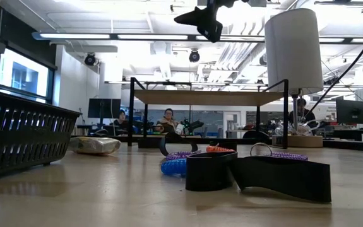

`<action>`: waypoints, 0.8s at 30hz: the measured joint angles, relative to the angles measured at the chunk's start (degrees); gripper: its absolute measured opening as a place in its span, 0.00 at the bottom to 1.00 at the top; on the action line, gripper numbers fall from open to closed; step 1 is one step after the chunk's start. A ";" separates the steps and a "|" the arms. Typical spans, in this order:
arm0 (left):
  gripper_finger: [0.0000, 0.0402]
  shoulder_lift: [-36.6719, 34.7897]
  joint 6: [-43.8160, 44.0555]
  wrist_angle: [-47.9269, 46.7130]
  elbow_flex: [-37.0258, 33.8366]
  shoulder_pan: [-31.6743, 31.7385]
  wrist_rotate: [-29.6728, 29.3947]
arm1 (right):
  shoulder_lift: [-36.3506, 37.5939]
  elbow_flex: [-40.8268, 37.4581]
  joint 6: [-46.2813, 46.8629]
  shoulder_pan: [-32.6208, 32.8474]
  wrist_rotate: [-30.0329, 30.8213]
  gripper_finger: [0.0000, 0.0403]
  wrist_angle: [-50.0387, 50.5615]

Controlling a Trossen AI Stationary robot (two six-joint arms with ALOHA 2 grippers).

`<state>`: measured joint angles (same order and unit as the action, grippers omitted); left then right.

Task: Pick & Place Office Desk Supplies
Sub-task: Put the crayon box into the left black basket

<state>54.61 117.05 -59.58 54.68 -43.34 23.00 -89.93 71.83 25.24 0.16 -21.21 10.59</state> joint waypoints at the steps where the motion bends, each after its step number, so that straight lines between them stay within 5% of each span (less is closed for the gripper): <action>1: 0.08 0.00 -1.32 0.09 -0.43 0.80 0.04 | 0.00 0.00 -0.03 0.00 0.06 0.74 -0.04; 10: 0.11 0.07 -8.46 6.60 -10.28 8.22 8.48 | 0.00 0.00 -0.03 -0.05 1.53 0.74 -0.04; 24: 0.12 2.23 -10.74 23.85 -19.30 10.44 10.95 | 0.00 0.00 0.01 0.63 0.07 0.74 0.11</action>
<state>56.84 106.32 -35.74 35.37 -32.91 33.95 -89.93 71.83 25.25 0.80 -21.14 10.69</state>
